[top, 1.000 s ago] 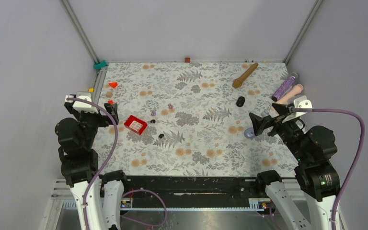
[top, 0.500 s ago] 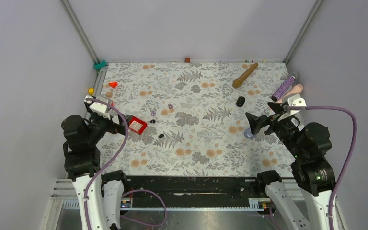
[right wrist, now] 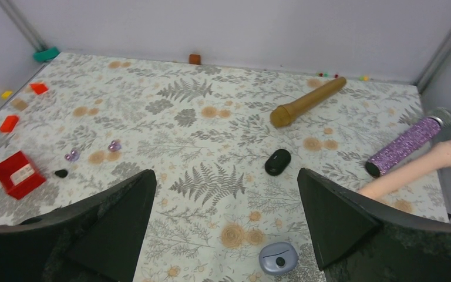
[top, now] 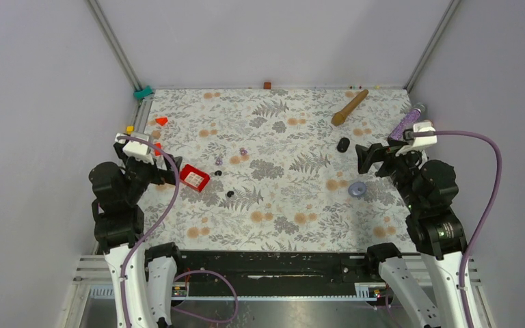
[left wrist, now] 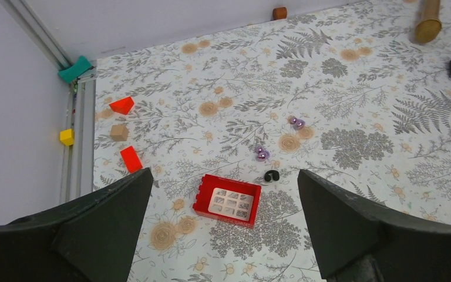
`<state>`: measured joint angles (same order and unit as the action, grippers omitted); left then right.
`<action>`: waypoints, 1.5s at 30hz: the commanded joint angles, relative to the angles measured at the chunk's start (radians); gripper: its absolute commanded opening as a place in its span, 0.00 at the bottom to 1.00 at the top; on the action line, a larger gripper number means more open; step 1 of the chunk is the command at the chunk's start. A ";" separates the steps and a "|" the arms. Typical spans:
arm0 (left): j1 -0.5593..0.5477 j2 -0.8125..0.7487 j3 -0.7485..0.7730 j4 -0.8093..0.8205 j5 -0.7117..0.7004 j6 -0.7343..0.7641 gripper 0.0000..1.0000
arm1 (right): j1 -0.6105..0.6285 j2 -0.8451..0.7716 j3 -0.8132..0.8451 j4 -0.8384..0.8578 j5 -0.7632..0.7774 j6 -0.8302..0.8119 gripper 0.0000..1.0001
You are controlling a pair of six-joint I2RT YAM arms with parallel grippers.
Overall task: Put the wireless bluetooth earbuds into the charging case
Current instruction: Move the charging case to the center of the board.
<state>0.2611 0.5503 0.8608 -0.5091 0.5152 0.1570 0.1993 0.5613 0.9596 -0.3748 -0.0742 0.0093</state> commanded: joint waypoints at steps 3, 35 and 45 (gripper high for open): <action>0.007 0.014 -0.011 0.071 -0.045 -0.009 0.99 | -0.012 0.091 0.058 0.030 0.174 0.033 0.98; 0.007 0.011 -0.028 -0.017 0.034 0.089 0.99 | -0.028 0.553 0.223 -0.298 0.208 -0.263 0.99; 0.007 0.023 -0.063 -0.006 0.075 0.088 0.99 | -0.136 0.546 0.115 -0.316 0.136 -0.398 0.99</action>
<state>0.2630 0.5758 0.8001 -0.5449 0.5545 0.2363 0.0956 1.1164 1.1149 -0.6781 0.1074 -0.3191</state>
